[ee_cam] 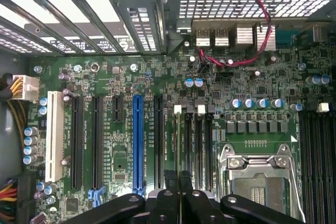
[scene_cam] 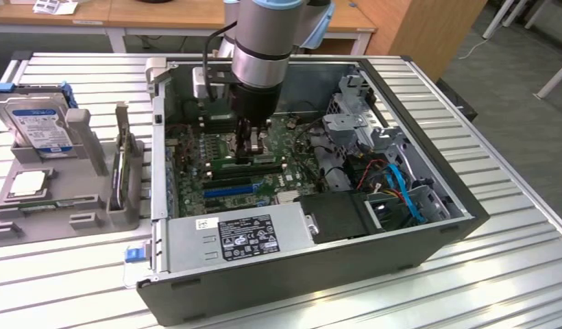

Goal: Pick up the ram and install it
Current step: 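Insert the ram into the slot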

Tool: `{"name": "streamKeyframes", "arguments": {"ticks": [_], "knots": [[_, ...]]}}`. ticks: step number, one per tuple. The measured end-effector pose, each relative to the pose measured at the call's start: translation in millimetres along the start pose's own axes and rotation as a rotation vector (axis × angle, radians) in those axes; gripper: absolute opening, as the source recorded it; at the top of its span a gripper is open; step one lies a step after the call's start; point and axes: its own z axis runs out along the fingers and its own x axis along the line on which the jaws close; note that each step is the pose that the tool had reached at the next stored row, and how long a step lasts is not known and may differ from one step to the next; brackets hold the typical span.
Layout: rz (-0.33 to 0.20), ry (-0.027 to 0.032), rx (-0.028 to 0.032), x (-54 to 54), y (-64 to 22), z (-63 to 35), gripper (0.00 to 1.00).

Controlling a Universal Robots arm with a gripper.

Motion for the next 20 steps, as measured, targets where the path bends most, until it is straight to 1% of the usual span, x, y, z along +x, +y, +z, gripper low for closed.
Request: {"name": "streamKeyframes", "arguments": {"ticks": [2, 13, 20], "knots": [[0.0, 0.0001, 0.0, 0.0, -2.1, -0.2, 0.12], [0.0, 0.0003, -0.0002, -0.1, -2.4, 2.3, 0.12], [-0.022, 0.002, 0.0005, -0.1, -2.4, 2.6, 0.12]]}}
